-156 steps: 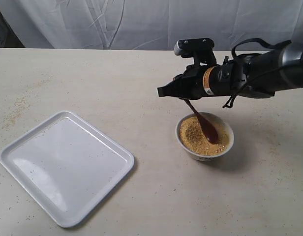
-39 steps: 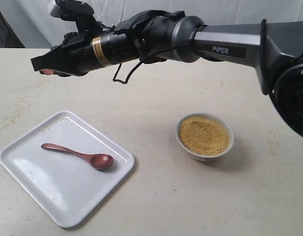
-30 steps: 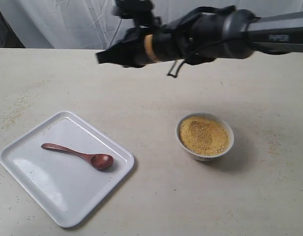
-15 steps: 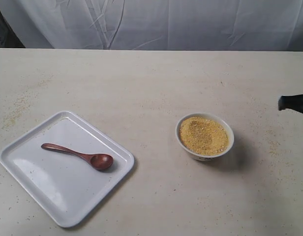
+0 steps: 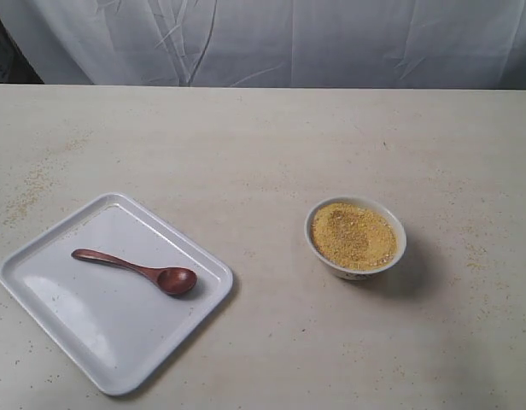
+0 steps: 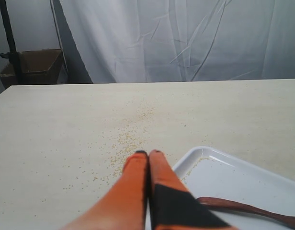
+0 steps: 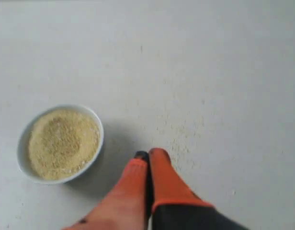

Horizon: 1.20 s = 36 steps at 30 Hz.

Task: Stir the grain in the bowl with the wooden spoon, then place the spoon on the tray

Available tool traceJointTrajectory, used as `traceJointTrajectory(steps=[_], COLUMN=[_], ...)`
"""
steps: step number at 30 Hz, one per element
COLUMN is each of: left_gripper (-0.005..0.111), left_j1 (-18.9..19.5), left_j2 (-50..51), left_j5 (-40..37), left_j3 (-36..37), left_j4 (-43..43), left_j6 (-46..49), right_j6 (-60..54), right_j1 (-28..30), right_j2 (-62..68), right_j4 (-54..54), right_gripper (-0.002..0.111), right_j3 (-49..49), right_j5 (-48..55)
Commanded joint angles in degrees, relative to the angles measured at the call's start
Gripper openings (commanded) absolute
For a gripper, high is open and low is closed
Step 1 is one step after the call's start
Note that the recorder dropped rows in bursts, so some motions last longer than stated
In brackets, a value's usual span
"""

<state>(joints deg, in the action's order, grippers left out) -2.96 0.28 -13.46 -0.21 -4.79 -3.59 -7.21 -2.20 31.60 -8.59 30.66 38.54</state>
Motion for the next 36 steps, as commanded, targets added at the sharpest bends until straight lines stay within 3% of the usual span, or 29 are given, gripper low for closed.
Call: traceJointTrajectory(steps=[1, 7, 27, 36], left_gripper=[0.0, 0.0, 0.0, 0.0], left_j1=[0.0, 0.0, 0.0, 0.0], left_j2=[-0.3, -0.3, -0.3, -0.3], left_j5=[0.2, 0.2, 0.2, 0.2], left_j3=[0.2, 0.2, 0.2, 0.2], left_j4=[-0.1, -0.1, -0.1, -0.1], left_j6=[-0.2, -0.2, -0.2, -0.2], right_j6=[1.0, 5.7, 5.7, 5.7], right_j1=[-0.1, -0.1, -0.1, -0.1], right_j2=[-17.9, -31.6, -31.6, -31.6], right_j4=[0.9, 10.2, 10.4, 9.4], right_gripper=[-0.001, -0.001, -0.001, -0.001], right_j3=[-4.5, -11.8, -13.2, -24.6], right_j5=[-1.3, -11.7, -12.3, -15.2])
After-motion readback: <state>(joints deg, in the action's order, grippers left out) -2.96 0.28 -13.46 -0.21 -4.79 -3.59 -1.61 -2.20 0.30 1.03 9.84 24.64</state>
